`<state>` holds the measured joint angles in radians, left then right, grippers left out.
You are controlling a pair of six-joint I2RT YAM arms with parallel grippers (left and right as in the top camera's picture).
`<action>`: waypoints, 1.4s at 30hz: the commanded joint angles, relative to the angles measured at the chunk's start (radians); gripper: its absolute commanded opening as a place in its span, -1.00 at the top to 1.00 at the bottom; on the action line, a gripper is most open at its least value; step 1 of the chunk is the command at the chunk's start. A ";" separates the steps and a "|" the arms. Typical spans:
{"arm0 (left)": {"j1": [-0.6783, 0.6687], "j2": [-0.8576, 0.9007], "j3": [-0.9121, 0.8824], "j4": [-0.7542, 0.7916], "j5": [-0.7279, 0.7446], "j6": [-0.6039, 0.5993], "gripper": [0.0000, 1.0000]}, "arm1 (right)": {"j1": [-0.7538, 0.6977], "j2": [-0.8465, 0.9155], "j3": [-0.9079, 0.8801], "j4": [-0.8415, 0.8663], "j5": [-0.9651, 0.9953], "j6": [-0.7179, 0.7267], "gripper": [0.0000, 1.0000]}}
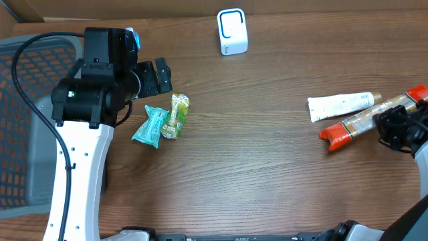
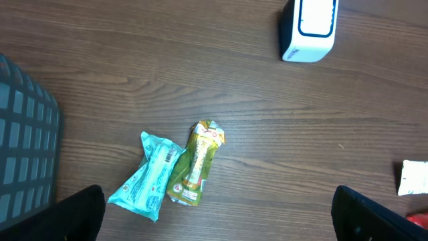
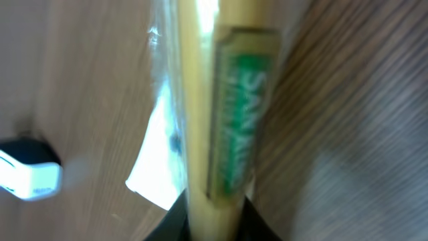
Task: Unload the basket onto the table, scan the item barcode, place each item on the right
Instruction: 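Carry the spaghetti pack right and lay it beside the tube, then move the right gripper left to the yellow-green tea pouch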
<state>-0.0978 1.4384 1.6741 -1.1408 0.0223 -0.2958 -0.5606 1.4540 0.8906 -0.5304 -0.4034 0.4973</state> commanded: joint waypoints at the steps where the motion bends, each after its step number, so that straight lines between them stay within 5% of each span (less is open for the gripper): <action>1: -0.002 0.002 0.010 0.000 0.003 0.011 -0.99 | 0.004 -0.036 0.001 0.028 -0.044 0.002 0.35; 3: -0.002 0.002 0.010 0.000 0.003 0.011 -0.99 | 0.004 -0.037 0.001 0.024 -0.086 0.001 -0.12; 12: -0.002 0.002 0.010 0.000 0.003 0.011 -0.99 | 0.080 -0.039 0.122 -0.142 -0.397 -0.091 -0.40; 16: -0.002 0.002 0.010 0.000 0.003 0.011 -0.99 | 0.259 -0.039 0.172 -0.139 -0.402 -0.103 -0.64; 24: -0.002 0.002 0.010 0.000 0.003 0.011 -0.99 | 0.771 0.076 0.172 0.212 -0.259 0.123 -1.00; 33: -0.002 0.002 0.010 0.000 0.003 0.011 -0.99 | 1.064 0.324 0.182 0.546 -0.013 0.285 -1.00; 42: -0.002 0.002 0.010 0.000 0.003 0.011 -0.99 | 1.155 0.598 0.606 0.267 0.107 0.175 -1.00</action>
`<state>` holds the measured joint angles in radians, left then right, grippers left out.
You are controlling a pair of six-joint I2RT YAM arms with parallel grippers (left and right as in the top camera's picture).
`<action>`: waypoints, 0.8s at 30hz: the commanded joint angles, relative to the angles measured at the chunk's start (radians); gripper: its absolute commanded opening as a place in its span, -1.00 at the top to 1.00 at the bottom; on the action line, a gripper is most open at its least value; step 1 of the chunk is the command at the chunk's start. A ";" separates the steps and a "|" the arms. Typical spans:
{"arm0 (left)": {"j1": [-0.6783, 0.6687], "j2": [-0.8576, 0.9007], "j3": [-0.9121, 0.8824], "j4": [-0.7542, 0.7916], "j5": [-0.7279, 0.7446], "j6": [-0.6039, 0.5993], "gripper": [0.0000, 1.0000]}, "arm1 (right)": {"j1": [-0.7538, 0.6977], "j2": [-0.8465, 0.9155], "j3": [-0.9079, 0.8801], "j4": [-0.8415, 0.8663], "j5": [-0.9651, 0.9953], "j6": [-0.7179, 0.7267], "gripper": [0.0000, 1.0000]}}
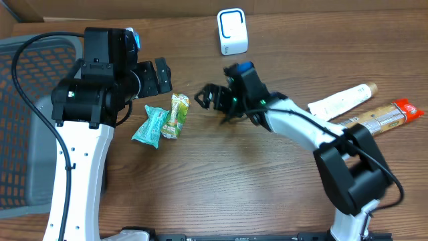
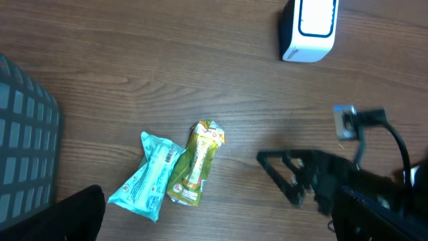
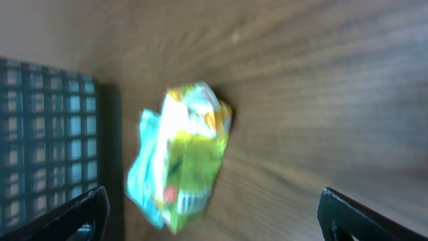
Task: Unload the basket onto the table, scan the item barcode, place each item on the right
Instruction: 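Move the right gripper left to the yellow-green tea pouch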
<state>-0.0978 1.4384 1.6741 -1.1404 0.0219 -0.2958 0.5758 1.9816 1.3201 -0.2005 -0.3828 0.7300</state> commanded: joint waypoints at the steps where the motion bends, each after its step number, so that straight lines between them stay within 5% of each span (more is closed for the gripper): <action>1: -0.002 0.002 0.010 -0.001 0.004 0.011 -0.99 | 0.027 0.095 0.220 -0.093 0.103 -0.065 -1.00; 24: -0.002 0.002 0.010 -0.001 0.004 0.011 -0.99 | 0.224 0.251 0.280 -0.164 0.436 -0.132 -1.00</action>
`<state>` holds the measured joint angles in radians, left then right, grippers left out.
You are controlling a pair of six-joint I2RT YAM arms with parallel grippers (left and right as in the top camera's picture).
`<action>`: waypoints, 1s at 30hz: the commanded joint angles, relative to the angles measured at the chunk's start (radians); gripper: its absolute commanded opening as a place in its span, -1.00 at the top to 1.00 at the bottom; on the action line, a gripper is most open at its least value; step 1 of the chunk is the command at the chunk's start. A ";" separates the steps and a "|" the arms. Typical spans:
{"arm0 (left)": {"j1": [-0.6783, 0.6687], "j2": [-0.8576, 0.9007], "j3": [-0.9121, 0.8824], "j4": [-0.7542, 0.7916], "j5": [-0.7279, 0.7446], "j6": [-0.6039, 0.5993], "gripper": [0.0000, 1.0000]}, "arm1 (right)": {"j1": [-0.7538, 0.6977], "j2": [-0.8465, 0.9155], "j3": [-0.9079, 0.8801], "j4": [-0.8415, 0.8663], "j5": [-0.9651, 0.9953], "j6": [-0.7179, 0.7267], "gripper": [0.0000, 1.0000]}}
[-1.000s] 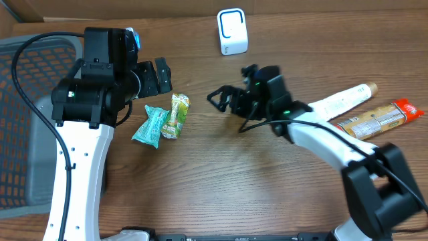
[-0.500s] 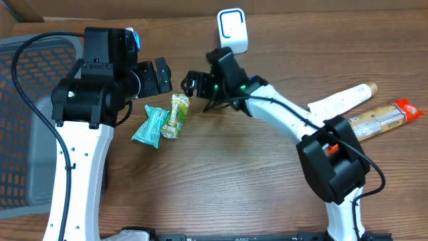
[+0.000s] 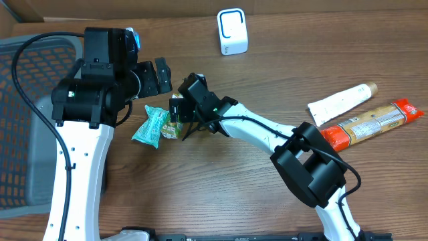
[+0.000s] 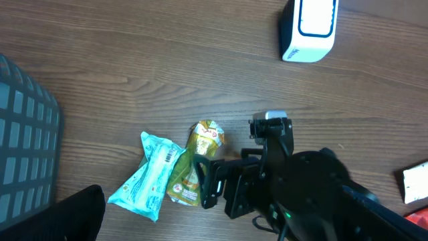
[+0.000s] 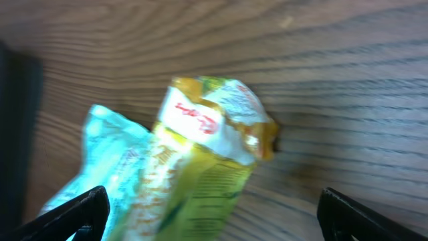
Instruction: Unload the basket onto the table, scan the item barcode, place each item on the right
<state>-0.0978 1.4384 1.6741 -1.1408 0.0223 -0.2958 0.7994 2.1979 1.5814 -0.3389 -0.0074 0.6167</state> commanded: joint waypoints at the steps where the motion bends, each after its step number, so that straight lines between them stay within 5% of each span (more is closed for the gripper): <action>1: -0.002 0.002 0.010 0.000 0.003 0.011 -0.99 | 0.001 0.035 0.019 -0.051 0.072 -0.026 -1.00; 10: -0.002 0.002 0.010 0.000 0.003 0.011 -0.99 | -0.088 0.005 0.031 -0.309 0.069 -0.114 -1.00; 21: -0.002 0.002 0.010 0.000 0.003 0.011 -1.00 | -0.250 -0.126 0.031 -0.514 -0.360 -0.591 -1.00; 30: -0.002 0.002 0.010 0.000 0.003 0.011 -0.99 | -0.348 -0.150 0.031 -0.727 -0.400 -0.673 -0.98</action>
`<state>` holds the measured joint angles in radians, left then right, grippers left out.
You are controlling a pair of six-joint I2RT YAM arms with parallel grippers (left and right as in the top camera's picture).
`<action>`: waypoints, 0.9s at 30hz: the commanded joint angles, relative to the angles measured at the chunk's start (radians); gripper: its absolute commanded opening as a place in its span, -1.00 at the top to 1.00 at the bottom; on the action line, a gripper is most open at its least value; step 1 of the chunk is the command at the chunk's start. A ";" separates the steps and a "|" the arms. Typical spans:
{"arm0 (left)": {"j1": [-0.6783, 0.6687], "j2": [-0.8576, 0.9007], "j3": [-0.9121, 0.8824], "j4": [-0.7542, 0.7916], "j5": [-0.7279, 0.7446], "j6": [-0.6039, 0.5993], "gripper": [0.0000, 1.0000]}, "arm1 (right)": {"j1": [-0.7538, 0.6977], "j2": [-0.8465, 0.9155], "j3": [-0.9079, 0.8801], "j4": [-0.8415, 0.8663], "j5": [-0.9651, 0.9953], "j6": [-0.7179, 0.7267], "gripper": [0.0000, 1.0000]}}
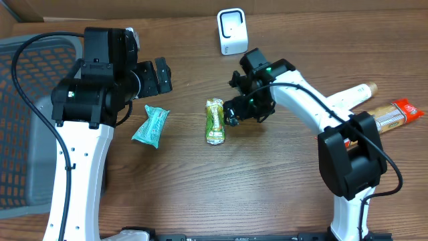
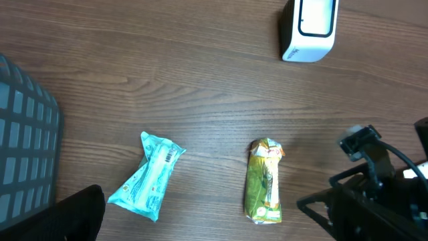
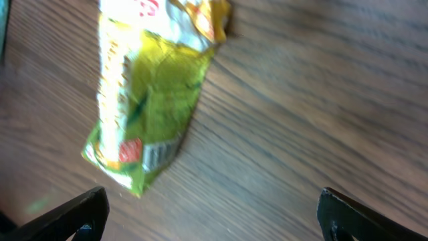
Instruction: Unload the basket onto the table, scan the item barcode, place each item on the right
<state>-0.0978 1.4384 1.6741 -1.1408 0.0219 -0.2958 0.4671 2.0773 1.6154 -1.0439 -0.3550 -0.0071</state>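
The green snack packet (image 1: pixel 215 121) lies flat in the middle of the table, also seen in the left wrist view (image 2: pixel 265 189) and the right wrist view (image 3: pixel 150 87). My right gripper (image 1: pixel 231 115) hovers just right of it, open and holding nothing (image 3: pixel 214 224). The white barcode scanner (image 1: pixel 232 31) stands at the back of the table. A teal packet (image 1: pixel 150 126) lies to the left. Above the teal packet my left gripper (image 1: pixel 155 77) hangs open and empty (image 2: pixel 214 224).
A grey mesh basket (image 1: pixel 27 120) stands at the left edge. A white tube (image 1: pixel 348 99) and a long brown packet with orange ends (image 1: pixel 381 117) lie at the far right.
The green packet was against the teal one under my right gripper; now it lies further right, apart from the teal packet. My right gripper is to its right. The left arm is unchanged.
My right gripper was first at the far right, on the long brown packet. It then stood open at mid-table, the brown packet and tube left shifted. Then it was over the green packet beside the teal one. Now the green packet lies alone at the centre.
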 commanded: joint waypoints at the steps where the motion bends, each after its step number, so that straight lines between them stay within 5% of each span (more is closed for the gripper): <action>1: -0.002 0.002 0.010 0.000 0.004 0.011 -0.99 | -0.015 -0.030 -0.003 -0.029 -0.067 -0.050 -0.86; 6: -0.002 0.002 0.010 0.000 0.004 0.011 -0.99 | 0.039 -0.030 -0.003 -0.013 -0.103 0.021 -0.48; 12: -0.002 0.002 0.010 0.000 0.004 0.011 -0.99 | 0.134 -0.029 -0.006 0.104 0.124 0.388 0.18; 19: -0.002 0.002 0.010 0.000 0.004 0.011 -0.99 | 0.251 -0.013 -0.006 0.119 0.420 0.592 0.12; 27: -0.002 0.002 0.010 0.000 0.004 0.011 -0.99 | 0.279 0.017 -0.012 0.132 0.394 0.614 0.03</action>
<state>-0.0978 1.4384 1.6741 -1.1408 0.0219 -0.2958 0.7486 2.0808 1.6146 -0.9241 0.0269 0.5655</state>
